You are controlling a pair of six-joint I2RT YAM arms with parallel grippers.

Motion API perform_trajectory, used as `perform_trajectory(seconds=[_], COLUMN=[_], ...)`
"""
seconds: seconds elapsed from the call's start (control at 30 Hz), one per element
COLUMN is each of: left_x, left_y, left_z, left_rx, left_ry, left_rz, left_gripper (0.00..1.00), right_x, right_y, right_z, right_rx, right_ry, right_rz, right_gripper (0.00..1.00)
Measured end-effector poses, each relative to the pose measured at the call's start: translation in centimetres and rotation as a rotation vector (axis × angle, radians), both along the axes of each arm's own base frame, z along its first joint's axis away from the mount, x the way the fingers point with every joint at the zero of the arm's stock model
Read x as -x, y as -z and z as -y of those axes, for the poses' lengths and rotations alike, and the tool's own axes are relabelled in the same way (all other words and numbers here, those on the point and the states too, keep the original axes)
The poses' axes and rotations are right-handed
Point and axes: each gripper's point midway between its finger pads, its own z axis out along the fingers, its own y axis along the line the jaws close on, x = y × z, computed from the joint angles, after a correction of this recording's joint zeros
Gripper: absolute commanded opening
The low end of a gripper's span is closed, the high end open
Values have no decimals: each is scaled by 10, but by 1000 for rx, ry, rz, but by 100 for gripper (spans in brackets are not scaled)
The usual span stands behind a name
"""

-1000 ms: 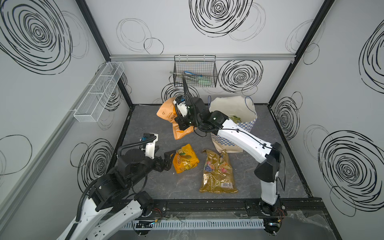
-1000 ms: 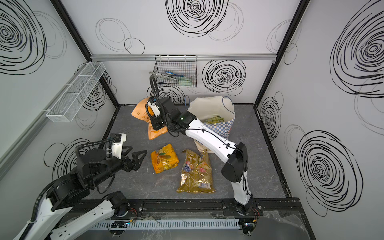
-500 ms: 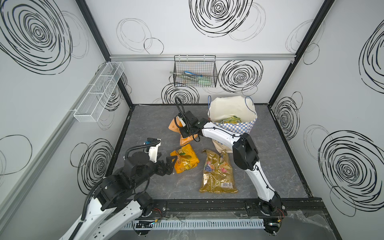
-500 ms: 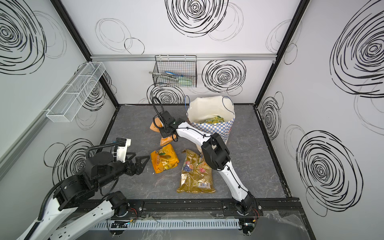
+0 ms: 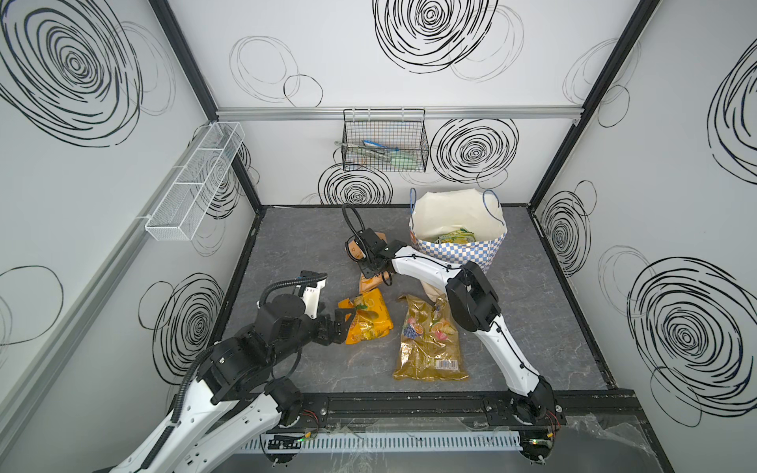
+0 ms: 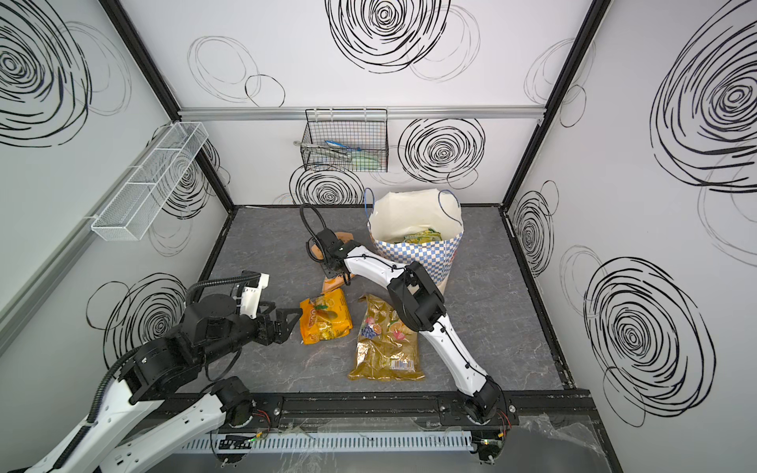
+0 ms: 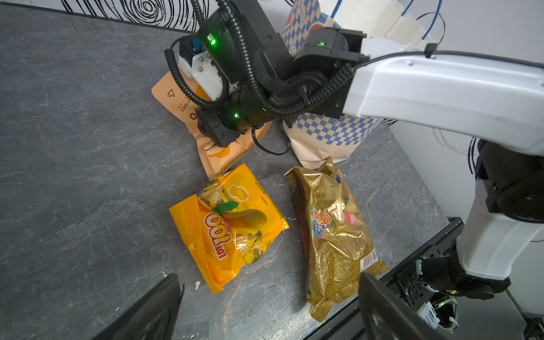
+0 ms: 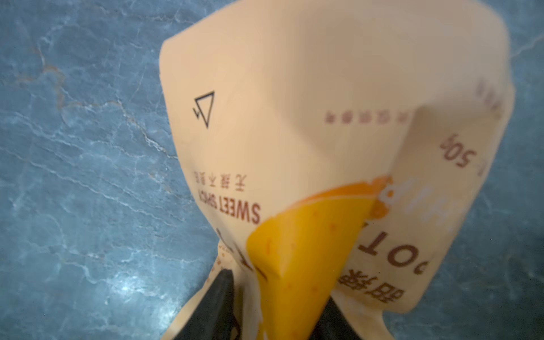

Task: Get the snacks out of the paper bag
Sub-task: 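Carry the tan pouch toward the left gripper and lower it onto the table, then release the tan pouch and raise the right gripper back over the bag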

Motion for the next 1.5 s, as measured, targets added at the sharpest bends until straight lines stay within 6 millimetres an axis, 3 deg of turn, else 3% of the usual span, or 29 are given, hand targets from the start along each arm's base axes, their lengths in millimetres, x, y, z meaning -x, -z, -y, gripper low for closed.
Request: perform_trajectory(seconds=[0.13, 0.27, 0.4, 0.67, 0.87, 0.93, 1.07, 1.17, 1.23, 1.37, 1.5], left_x=[-1, -2, -4, -11, -25, -33, -51, -68, -83, -109, -126], left_y=[-1, -1, -4, -11, -33, -47, -86, -110, -127, -151, -150], left_z=[0, 1, 3, 10, 29, 38, 63, 85, 100, 125, 144], left_rx=[5, 8, 17, 43, 98, 120, 166, 169, 157, 116, 69], left_ry=[-3, -4, -6, -1, 37, 56, 116, 170, 203, 244, 272], left_rz=[3, 3, 10, 35, 98, 130, 223, 288, 338, 432, 490], left_gripper=[96, 96, 96, 96, 96, 96, 96, 96, 96, 96, 96], right_x=[2, 6, 12, 38, 78, 89, 83, 50, 22, -19, -37], right_y=[-12, -49, -109, -230, -316, -344, -394, -403, -393, -351, -297], right_z=[-1, -1, -5, 1, 33, 48, 90, 134, 170, 221, 233], right_rx=[-17, -69, -165, -355, -490, -528, -578, -585, -568, -507, -423], right_ry=[-6, -17, -42, -118, -178, -181, -126, -40, 35, 171, 237], right_rz=[1, 22, 71, 185, 339, 405, 527, 544, 515, 415, 288], right_gripper=[66, 78, 83, 83, 100, 98, 97, 97, 97, 98, 99])
